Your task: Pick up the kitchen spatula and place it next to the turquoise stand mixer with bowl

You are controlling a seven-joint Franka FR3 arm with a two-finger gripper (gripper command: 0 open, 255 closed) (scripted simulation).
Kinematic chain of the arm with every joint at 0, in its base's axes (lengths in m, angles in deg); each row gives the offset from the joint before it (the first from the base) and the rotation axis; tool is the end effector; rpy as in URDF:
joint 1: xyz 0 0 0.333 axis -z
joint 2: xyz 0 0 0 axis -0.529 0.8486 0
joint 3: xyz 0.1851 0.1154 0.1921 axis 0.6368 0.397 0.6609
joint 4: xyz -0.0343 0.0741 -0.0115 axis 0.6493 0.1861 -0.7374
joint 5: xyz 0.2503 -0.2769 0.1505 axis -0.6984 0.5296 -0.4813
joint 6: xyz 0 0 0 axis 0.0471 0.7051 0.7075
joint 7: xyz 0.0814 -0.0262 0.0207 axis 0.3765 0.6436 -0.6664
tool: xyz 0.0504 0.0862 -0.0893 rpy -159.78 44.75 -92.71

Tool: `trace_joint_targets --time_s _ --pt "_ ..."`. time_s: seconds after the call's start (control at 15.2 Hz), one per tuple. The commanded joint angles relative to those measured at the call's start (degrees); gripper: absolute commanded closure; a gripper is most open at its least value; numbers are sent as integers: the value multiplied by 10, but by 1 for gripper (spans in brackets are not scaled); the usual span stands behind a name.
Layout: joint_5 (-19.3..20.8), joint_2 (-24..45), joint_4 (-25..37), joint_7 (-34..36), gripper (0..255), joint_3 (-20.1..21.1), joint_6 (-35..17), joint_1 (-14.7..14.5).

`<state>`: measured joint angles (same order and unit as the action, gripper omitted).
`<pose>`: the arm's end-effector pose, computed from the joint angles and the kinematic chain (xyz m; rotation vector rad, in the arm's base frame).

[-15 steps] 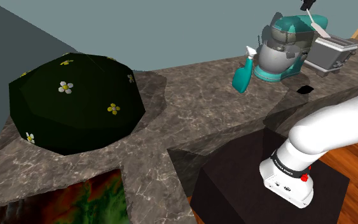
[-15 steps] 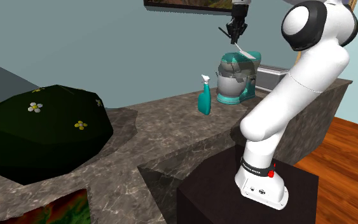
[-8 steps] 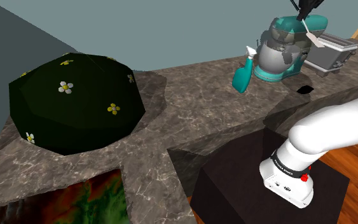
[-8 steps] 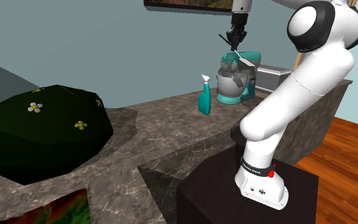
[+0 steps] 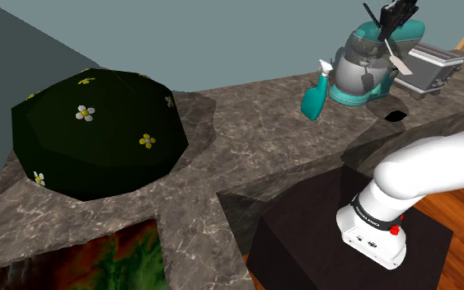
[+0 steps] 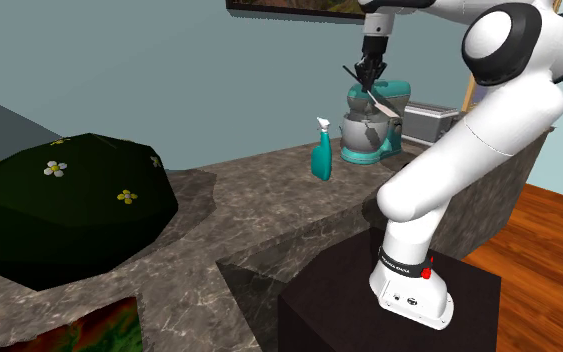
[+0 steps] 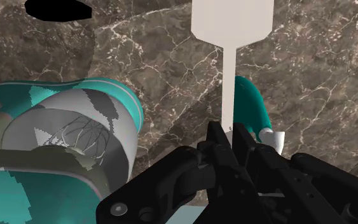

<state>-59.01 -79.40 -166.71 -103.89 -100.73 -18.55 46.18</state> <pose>0.2953 -0.2881 0.6328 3.0832 -0.5346 0.1018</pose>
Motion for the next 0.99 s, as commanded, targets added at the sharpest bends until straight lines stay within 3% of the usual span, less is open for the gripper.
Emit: trace_joint_targets --time_s 0.0,0.92 --pt "2 -7 -22 2 255 -1 -16 1" --pt "17 -38 -154 9 255 -10 -117 11"
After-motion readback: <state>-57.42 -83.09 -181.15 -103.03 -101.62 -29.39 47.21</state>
